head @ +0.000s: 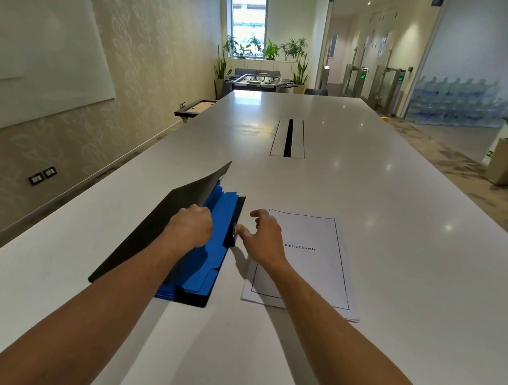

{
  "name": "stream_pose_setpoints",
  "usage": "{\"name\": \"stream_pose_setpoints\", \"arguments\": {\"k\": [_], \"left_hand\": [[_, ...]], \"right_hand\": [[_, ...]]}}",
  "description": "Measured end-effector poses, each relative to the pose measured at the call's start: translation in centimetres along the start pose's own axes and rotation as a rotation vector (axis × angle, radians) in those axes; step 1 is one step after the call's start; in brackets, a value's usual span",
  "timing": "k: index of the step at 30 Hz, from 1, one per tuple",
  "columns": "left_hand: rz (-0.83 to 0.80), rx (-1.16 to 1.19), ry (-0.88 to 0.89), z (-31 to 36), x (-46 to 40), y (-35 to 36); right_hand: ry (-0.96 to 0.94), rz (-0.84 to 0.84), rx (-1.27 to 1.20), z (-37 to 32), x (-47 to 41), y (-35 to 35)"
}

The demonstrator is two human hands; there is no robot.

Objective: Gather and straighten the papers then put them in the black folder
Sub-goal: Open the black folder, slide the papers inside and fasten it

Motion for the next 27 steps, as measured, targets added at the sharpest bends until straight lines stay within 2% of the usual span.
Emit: {"name": "stream_pose_setpoints", "arguments": {"k": [6, 10, 13, 18, 27], "left_hand": [[-0.122, 0.118, -0.026, 1.1, -0.7, 3.2], [-0.168, -0.006, 0.019, 2.1, -1.1, 4.6], [-0.164, -0.029, 0.03, 2.6, -1.2, 4.8], [-0.143, -0.026, 0.058, 3.6, -1.1, 5.4], [-0.122, -0.084, 0.059, 4.1, -1.2, 5.8]], "right_hand": [[0.082, 0.158, 0.161, 4.0, 0.9, -6.2], [0.276, 0.207, 0.336, 8.4, 2.0, -11.0], [0.407, 0.145, 0.453, 11.5, 3.2, -13.0], [0.51, 0.028, 0.527, 13.5, 4.4, -13.3], [0.565, -0.025, 0.382, 13.8, 4.0, -13.5]]}}
Point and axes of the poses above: each hand's wrist, its own x-axis away from the middle knuckle, its own y-axis out of the palm, z = x × y, the point moved 8 cm from there along -x, towards the middle knuckle, and after that the axes turned 7 degrees about x, right-handed, at the moved point
